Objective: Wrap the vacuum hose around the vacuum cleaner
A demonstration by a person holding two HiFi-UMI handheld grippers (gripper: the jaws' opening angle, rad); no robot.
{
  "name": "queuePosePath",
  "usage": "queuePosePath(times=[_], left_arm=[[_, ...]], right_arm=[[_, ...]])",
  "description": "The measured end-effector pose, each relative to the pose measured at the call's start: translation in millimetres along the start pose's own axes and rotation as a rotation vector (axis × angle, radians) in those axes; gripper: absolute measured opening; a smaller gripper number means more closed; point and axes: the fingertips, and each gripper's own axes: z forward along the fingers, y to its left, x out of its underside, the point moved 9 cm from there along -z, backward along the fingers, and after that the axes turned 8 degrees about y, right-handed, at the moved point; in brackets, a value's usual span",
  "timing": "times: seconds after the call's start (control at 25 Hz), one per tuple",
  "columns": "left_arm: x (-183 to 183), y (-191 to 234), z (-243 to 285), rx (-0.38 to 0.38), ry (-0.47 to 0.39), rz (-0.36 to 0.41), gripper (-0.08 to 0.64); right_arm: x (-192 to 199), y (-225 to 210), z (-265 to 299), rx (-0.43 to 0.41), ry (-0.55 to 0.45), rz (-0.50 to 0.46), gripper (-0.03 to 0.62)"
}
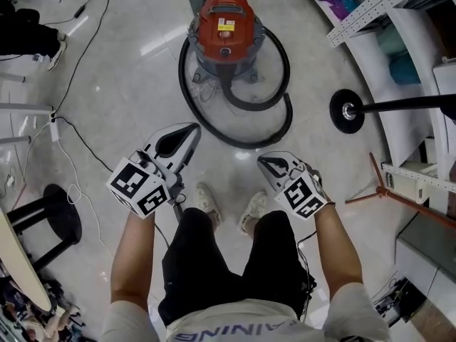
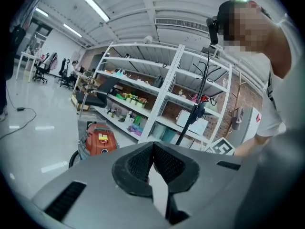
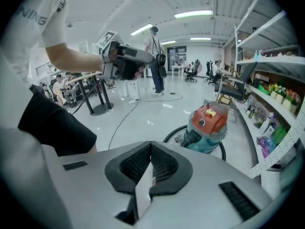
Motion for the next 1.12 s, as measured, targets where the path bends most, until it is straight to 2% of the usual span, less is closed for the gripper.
queuePosePath(times=[0.16, 0.32, 0.48, 0.8, 1.0, 1.12], left_arm=[[-56.8, -29.1, -56.1, -0.037, -0.033, 0.008, 0.017], [-105.7, -52.6, -116.9, -0.04, -0.039, 0.05, 0.017], [-144.9, -69.7, -175.5, -0.04, -0.066, 0.062, 0.017], [-184.5, -111.9, -241.7, -0.04, -0.12, 0.063, 0.017], [-193.2, -151.3, -259.7, -0.035, -0.164, 0.066, 0.017], [-188.2, -182.8, -270.1, -0.029, -0.175, 0.06, 0.017]], right_arm=[[-64.9, 21.0, -69.2, 0.079, -0.111, 0.12, 0.011], [-120.6, 38.6, -130.7, 0.17, -0.202, 0.305, 0.011], [-170.5, 55.3, -179.9, 0.23, -0.279, 0.414, 0.011], [-227.7, 77.3, -254.1, 0.295, -0.418, 0.502, 0.011], [-239.4, 100.6, -296.3, 0.328, -0.498, 0.527, 0.011], [-239.7, 123.1, -323.4, 0.361, -0.505, 0.504, 0.011]])
